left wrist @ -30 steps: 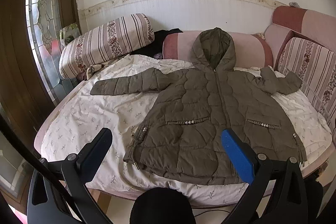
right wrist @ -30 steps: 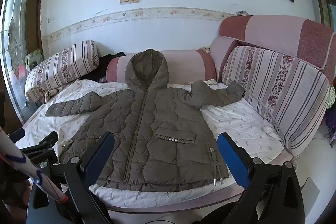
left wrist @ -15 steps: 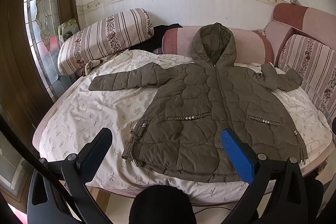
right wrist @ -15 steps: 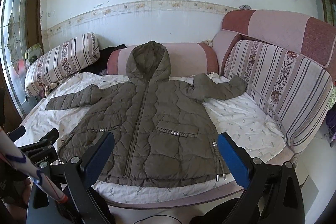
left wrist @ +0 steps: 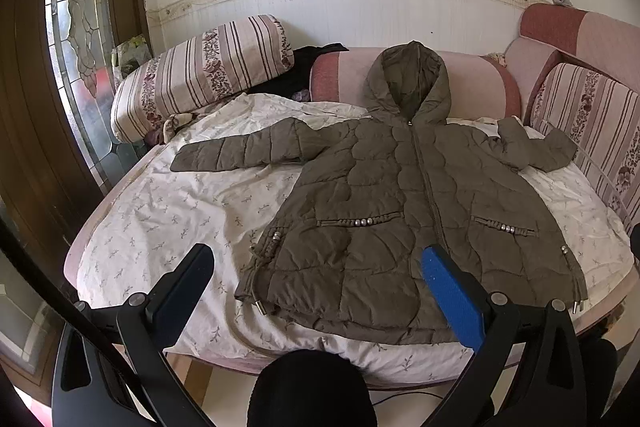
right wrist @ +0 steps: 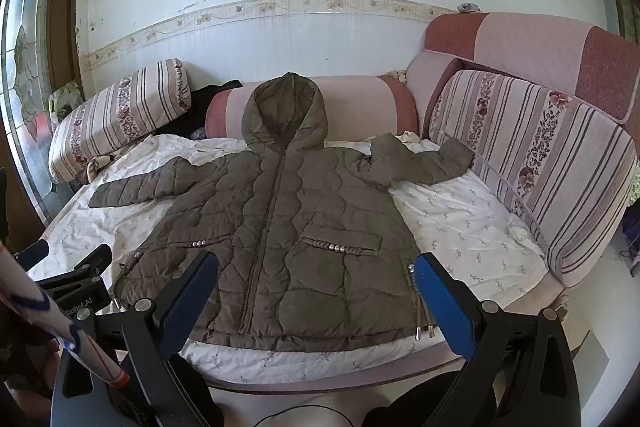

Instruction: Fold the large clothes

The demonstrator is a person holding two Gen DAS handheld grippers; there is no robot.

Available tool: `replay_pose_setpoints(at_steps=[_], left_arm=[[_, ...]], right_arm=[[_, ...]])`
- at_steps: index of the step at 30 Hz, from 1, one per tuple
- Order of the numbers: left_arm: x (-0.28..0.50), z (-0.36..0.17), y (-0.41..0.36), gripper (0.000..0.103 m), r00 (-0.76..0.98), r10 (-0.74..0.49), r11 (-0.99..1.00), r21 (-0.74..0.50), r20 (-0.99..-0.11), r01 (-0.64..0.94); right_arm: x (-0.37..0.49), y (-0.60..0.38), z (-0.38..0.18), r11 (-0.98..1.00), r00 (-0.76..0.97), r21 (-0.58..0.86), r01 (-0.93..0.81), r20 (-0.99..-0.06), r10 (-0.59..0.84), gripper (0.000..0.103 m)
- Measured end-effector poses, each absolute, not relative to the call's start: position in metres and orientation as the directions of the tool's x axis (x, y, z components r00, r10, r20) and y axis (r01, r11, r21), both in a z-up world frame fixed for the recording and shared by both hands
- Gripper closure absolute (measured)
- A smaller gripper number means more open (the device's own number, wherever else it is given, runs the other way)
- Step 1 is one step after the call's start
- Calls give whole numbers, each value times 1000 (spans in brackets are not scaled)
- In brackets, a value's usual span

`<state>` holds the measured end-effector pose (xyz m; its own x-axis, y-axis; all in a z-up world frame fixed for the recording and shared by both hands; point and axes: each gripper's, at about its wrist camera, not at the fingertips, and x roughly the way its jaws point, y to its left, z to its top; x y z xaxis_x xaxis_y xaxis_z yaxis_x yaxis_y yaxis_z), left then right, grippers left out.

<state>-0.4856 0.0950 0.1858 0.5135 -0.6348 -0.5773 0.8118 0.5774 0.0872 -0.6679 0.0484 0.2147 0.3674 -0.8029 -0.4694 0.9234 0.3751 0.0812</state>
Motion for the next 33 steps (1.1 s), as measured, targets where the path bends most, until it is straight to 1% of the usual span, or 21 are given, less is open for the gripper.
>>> replay_pose_setpoints(at_steps=[7, 9, 12, 15, 19, 23, 26, 29, 33], left_arm=[[-489, 187, 114, 0, 528, -636, 591, 85, -563, 802], [-492, 192, 118, 0, 534, -636, 594, 88, -557, 800], [-498, 202, 125, 0, 545, -643, 598, 93, -538, 796], [-496, 218, 133, 0, 568, -647, 612, 98, -509, 785], [-480, 249, 144, 0, 574, -659, 636, 47, -486, 770], [-467, 280, 149, 0, 604, -663, 655, 47, -442, 754], [-454, 302, 146, 0, 598, -684, 652, 17, -419, 758], [-438, 318, 130, 0, 571, -705, 633, -11, -420, 774], [-418, 317, 87, 0, 535, -701, 613, -17, -472, 790]], right_arm=[[-671, 60, 220, 391, 397, 114, 913, -460, -794, 2], [-675, 64, 226, 392, 417, 153, 907, -453, -788, 2], [-681, 69, 229, 400, 423, 152, 904, -454, -784, 2], [-688, 72, 236, 417, 451, 180, 891, -447, -772, 2], [-696, 71, 254, 428, 486, 231, 874, -435, -758, 2], [-696, 70, 277, 450, 494, 206, 869, -400, -772, 2], [-695, 61, 295, 451, 508, 235, 861, -386, -770, 2], [-689, 37, 306, 459, 524, 252, 852, -418, -742, 2], [-673, -3, 307, 419, 484, 245, 875, -489, -726, 2]])
